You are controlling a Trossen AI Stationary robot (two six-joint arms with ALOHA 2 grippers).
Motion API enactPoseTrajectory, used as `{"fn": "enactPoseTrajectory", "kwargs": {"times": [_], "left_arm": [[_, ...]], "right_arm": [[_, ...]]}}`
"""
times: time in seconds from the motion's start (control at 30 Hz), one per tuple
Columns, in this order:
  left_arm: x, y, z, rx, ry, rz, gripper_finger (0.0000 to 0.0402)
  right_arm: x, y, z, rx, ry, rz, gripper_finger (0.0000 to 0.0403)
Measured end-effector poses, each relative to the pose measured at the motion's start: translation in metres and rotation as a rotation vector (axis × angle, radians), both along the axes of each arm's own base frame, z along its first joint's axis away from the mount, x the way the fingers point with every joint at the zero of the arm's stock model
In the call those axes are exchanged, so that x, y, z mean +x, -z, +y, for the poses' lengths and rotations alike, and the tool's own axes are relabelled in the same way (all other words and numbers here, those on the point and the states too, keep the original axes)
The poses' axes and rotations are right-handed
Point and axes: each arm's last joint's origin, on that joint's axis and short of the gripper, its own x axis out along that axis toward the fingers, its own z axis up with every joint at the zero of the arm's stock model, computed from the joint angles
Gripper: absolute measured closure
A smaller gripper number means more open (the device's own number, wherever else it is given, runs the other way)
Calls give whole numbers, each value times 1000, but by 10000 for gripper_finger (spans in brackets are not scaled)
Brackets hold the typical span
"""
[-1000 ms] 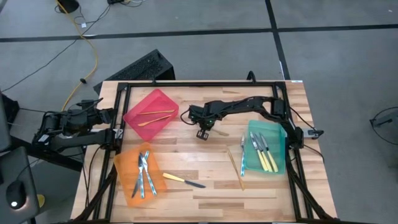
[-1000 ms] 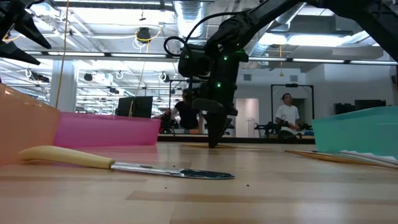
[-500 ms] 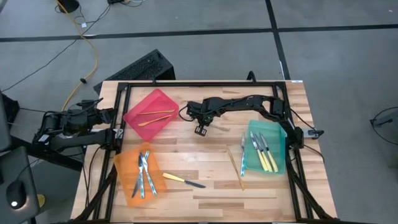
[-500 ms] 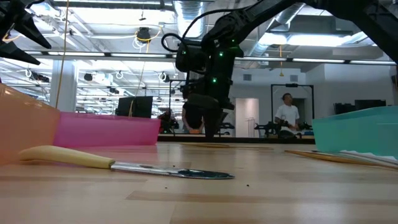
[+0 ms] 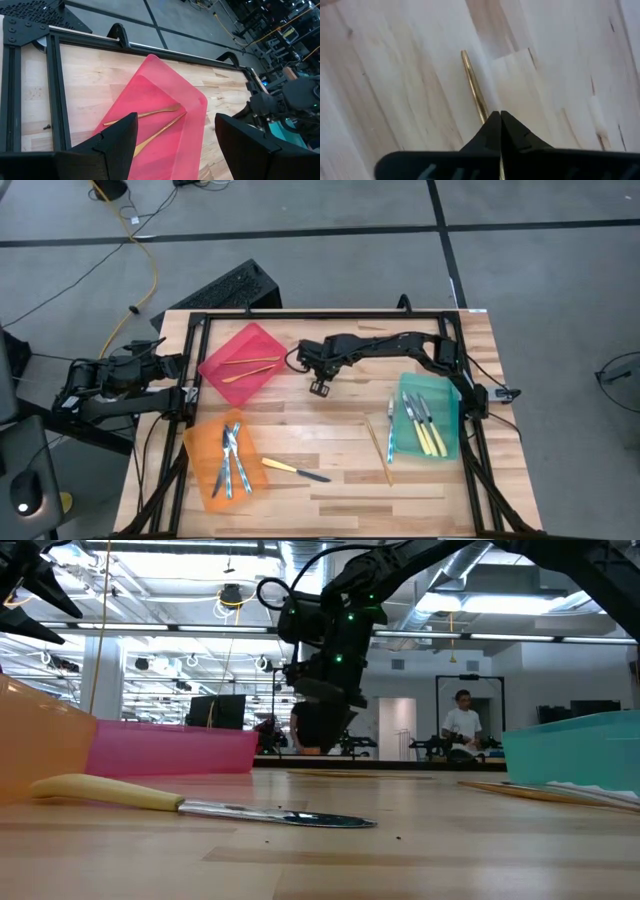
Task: Sort silverware by color (type)
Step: Put the top gold knife into the red bin
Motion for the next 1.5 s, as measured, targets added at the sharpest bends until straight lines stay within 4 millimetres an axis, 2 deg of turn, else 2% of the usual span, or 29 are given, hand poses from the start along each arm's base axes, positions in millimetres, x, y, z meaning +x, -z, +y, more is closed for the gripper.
{"fn": "enactPoseTrajectory", "kwargs": {"times": [0.27, 0.47, 0.6, 0.8, 0.9, 1.0, 1.13, 1.23, 1.33, 1.4, 1.5], "left_arm": [[0, 0, 0, 0, 0, 0, 155], [0, 0, 0, -10, 14, -3, 155], [1, 0, -1, -22, 27, -6, 155], [1, 0, -1, -27, 20, -12, 155], [0, 0, -1, -25, 17, -12, 155], [0, 0, 0, -21, 11, -9, 155], [0, 1, -1, -24, 8, -3, 155], [-1, 1, -1, -28, 5, 0, 155], [-1, 2, -1, -28, 5, 0, 155], [-1, 2, -1, -28, 4, 0, 155], [-1, 1, -1, -26, 5, 2, 155]], "right_arm": [[6, -1, 12, -93, -334, 17, 283], [22, 8, 5, -52, -350, -272, 219], [20, 12, -5, -36, -339, -312, 209], [17, 7, -17, 57, -360, -366, 220], [16, -3, -20, 102, -405, -428, 228], [9, -25, -24, 159, -447, -502, 232], [-15, -80, -27, 180, -518, -601, 232], [-46, -124, -30, 123, -537, -626, 232], [-78, -154, -36, 93, -522, -624, 232], [-100, -156, -38, 97, -492, -605, 232], [-129, -132, -41, 118, -414, -592, 232]]}}
